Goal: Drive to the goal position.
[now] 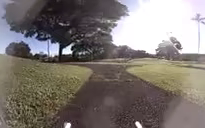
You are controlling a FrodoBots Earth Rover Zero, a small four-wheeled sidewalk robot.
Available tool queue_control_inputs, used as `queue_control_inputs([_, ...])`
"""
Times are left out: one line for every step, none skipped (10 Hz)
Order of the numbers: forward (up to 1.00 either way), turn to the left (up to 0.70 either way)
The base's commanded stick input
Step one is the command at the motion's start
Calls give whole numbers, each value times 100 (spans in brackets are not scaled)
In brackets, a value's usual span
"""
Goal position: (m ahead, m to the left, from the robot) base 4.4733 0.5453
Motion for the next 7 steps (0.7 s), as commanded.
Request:
queue_control_inputs([70,0])
queue_control_inputs([70,0])
queue_control_inputs([70,0])
queue_control_inputs([70,0])
queue_control_inputs([70,0])
queue_control_inputs([70,0])
queue_control_inputs([70,0])
